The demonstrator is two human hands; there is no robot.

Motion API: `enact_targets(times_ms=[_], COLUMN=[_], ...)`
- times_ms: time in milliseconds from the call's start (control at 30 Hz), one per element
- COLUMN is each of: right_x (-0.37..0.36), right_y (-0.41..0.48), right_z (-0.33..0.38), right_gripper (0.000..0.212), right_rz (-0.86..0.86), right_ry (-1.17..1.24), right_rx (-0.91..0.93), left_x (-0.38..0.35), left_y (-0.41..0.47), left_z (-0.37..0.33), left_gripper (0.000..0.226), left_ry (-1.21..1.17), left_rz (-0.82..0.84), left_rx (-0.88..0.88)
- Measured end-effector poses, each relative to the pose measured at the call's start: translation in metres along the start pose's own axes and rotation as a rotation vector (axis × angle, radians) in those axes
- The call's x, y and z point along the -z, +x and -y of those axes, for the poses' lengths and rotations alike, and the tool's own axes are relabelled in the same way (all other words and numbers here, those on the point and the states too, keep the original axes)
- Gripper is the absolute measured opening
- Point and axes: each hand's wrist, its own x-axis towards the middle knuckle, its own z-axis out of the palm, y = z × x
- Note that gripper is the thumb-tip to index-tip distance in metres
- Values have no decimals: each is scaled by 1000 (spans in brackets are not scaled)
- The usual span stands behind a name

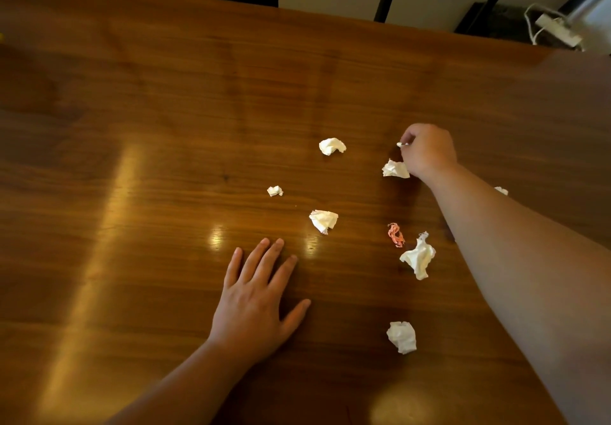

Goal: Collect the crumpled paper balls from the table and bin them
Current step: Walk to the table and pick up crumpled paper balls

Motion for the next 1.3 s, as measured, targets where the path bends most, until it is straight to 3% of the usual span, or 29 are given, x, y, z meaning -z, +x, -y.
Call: enact_targets(times_ms=[167, 300, 467, 733, 833, 933, 1067, 1200, 1300], right_x=[-11, -43, -72, -81, -74, -53, -28, -30, -39], right_y=[-45, -91, -110, -110, -108, -93, -62, -43, -36], right_z=[53, 99, 125, 136, 131, 112, 87, 92, 98], right_gripper=[6, 5, 7, 14, 38, 65, 81, 74, 52], right_rz=[65, 257, 319, 255, 287, 217, 175, 197, 198], right_ry=[271, 177, 110, -75, 33, 124, 66, -34, -107], right_rx=[264, 541, 637, 640, 596, 453, 251, 238, 270], left_x=[1, 2, 3, 2, 2, 1, -1, -1, -1], left_y=[1, 0, 1, 1, 0, -1, -1, -1, -1], left_z=[-1, -2, -3, -2, 0, 1, 2, 2, 3], left_gripper=[69, 69, 68, 68, 67, 66, 66, 66, 65], left_ry=[-8, -2, -1, 6, -1, -19, -30, -35, -34], left_rz=[9, 22, 17, 28, 20, 16, 8, 2, -5], left_rx=[5, 10, 15, 14, 10, 1, -12, -16, -21])
